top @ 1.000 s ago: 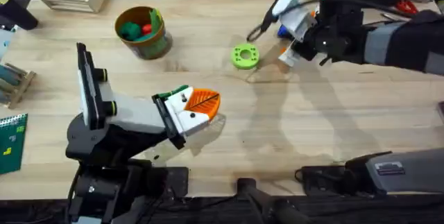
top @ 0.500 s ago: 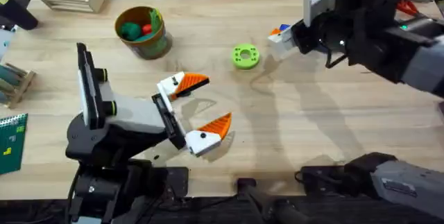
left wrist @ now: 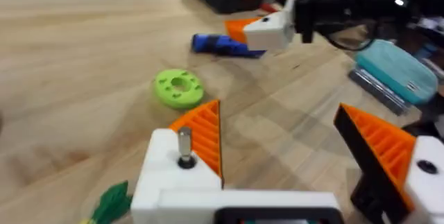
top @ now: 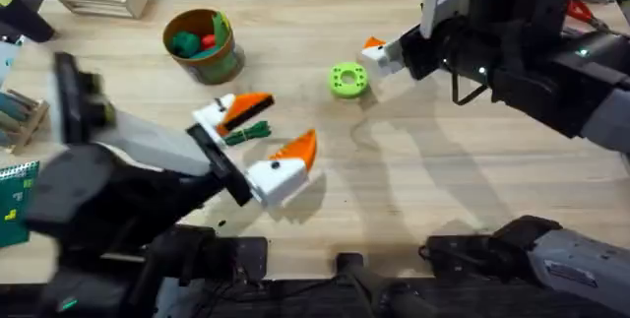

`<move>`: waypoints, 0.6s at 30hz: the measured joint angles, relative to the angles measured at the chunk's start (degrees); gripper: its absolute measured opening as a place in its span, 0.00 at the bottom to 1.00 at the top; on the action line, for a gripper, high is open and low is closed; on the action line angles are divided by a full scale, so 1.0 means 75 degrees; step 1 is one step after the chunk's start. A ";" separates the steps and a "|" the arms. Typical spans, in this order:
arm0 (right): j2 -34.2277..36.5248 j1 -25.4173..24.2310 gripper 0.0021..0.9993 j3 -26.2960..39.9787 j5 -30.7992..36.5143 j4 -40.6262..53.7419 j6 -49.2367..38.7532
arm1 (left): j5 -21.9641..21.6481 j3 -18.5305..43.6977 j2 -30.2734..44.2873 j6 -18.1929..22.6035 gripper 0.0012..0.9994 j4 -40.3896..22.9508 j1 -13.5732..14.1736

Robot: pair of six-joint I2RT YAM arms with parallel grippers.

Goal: Pick up the gripper from the table and insert it into the empty holder that is missing its gripper. Then pick up a screw, insert it into the mounting hole, and use the screwdriver to tighten it. Finally, clean up the table by picking up the vegetable and placing it into the bucket.

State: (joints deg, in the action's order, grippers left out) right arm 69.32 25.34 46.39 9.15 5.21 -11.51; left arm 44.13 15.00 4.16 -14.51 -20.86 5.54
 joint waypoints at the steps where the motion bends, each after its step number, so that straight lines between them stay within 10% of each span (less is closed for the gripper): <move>1: 0.0000 0.0000 0.99 0.0000 0.0000 0.0003 0.0073 | -0.0207 0.0305 0.0155 0.0010 0.99 -0.0358 0.0000; 10: 0.0000 0.0000 0.99 0.0000 0.0000 0.0000 0.0378 | -0.2724 0.3757 0.3426 0.0019 0.99 -0.4467 0.0000; 18: 0.0000 0.0000 0.99 0.0000 0.0000 0.0000 0.0402 | -0.3527 0.5243 0.6396 0.0044 0.99 -0.4899 0.0000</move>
State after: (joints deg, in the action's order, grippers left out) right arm 69.32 25.34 46.39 9.15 5.21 -8.49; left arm 17.67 54.32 52.13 -14.18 -57.60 5.54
